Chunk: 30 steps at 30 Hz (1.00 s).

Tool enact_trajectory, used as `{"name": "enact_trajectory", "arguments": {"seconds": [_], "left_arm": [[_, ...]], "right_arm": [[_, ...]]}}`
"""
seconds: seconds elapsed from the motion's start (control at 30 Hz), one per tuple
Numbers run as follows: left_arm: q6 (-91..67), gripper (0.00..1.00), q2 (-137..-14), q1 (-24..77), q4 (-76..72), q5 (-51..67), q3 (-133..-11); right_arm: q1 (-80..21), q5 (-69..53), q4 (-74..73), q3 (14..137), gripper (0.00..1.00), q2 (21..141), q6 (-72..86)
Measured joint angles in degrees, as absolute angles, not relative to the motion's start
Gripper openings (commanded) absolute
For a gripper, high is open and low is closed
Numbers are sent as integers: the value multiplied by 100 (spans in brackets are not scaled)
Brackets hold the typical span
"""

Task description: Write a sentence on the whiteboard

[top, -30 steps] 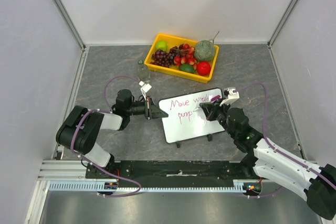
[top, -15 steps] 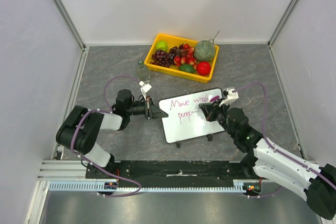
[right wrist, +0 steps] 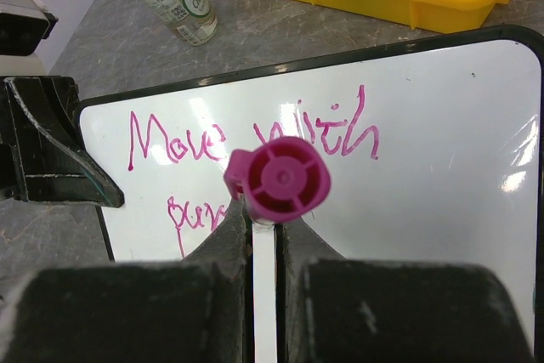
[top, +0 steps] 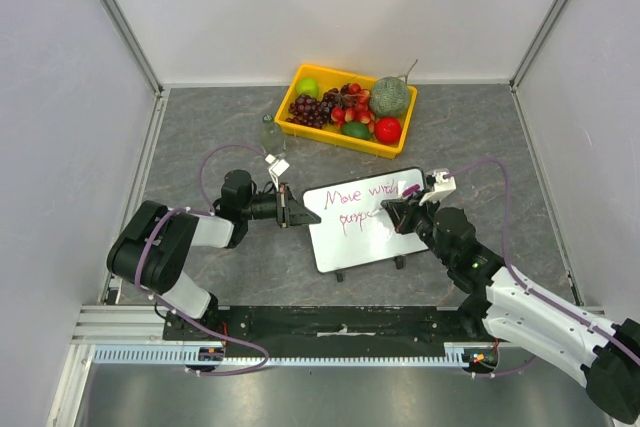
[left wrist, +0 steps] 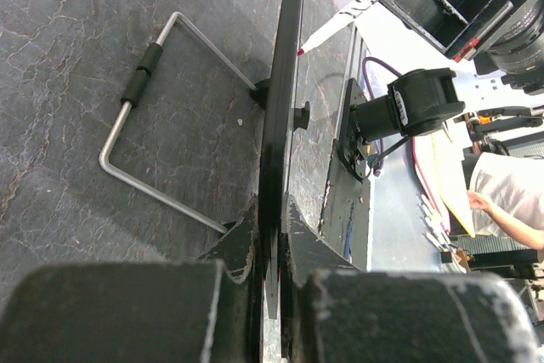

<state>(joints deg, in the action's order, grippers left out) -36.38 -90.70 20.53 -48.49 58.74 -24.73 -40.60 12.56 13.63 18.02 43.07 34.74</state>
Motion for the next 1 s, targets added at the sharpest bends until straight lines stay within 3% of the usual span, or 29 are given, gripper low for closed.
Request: {"name": "enact_trajectory", "arguments": {"seconds": [1.0], "left_arm": [[-3638,2,-9076,2067,-4834,5863,-2482]], "right_arm": [[-4025,1439,1474,2051,0,4639,3459]]}}
